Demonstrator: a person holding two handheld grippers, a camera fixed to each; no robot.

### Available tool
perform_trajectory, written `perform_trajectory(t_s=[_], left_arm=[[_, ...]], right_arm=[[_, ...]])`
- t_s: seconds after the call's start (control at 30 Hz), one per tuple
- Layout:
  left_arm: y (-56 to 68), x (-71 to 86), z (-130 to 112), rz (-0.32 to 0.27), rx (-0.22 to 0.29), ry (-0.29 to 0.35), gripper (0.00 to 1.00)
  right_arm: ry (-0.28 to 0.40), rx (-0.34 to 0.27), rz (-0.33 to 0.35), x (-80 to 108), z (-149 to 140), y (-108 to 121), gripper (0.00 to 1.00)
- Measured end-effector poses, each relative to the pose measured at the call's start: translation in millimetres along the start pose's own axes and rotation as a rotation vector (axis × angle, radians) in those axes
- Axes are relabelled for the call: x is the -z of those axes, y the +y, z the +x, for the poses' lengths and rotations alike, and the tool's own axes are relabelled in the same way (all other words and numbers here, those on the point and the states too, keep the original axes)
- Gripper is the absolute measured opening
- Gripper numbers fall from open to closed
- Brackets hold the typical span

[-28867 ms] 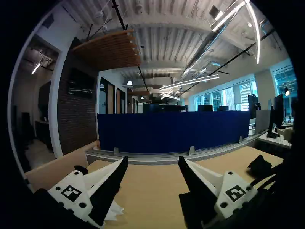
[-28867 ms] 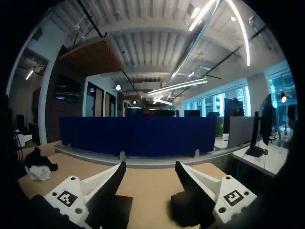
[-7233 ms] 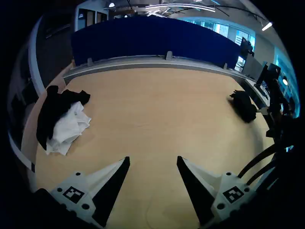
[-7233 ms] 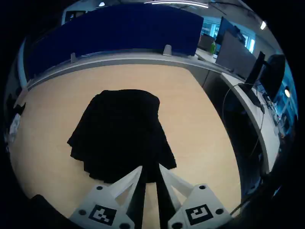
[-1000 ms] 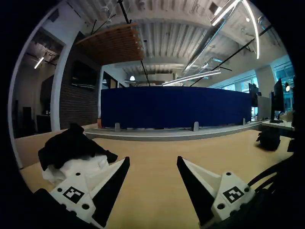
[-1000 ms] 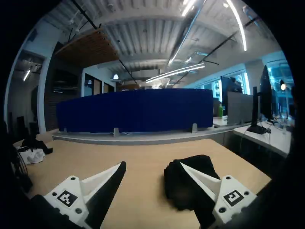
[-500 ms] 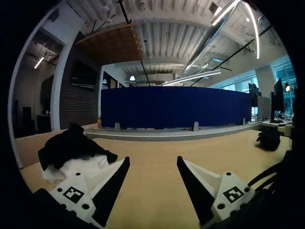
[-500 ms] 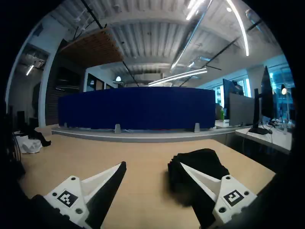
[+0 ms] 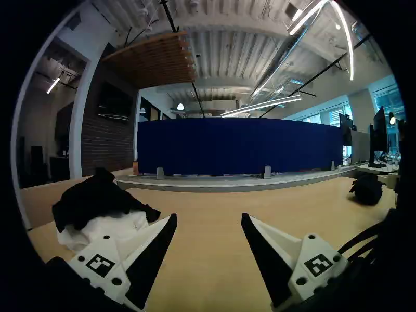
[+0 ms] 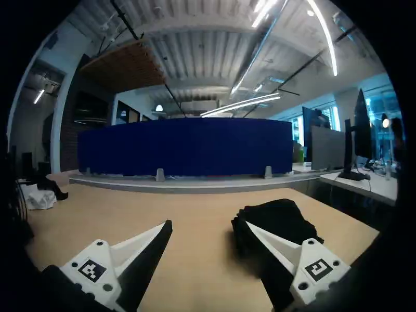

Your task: Fold towel

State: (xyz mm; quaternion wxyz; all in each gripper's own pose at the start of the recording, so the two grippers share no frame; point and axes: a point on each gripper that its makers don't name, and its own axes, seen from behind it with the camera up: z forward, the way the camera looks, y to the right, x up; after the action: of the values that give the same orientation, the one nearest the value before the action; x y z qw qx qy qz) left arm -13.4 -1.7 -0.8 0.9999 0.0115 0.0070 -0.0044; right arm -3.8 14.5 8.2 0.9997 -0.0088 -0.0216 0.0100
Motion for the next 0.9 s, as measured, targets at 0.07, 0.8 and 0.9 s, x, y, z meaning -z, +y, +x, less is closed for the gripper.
perform_trajectory(t_s=[0.07, 0.8, 0.9], left_arm=[[0.0, -0.2, 0, 0.0, 0.0, 0.0, 0.92], [0.2, -0.3, 0, 0.0, 0.0, 0.0, 0.92], [0.2, -0.1, 0, 0.0, 0.0, 0.0, 0.92]], right_arm=[[0.007, -0.007, 0.003, 1.3, 1, -2, 1.0], [0.043, 0.02, 0.013, 5.6, 4, -12, 1.0], [0.043, 0.02, 0.01, 6.4, 3, -10, 1.0]])
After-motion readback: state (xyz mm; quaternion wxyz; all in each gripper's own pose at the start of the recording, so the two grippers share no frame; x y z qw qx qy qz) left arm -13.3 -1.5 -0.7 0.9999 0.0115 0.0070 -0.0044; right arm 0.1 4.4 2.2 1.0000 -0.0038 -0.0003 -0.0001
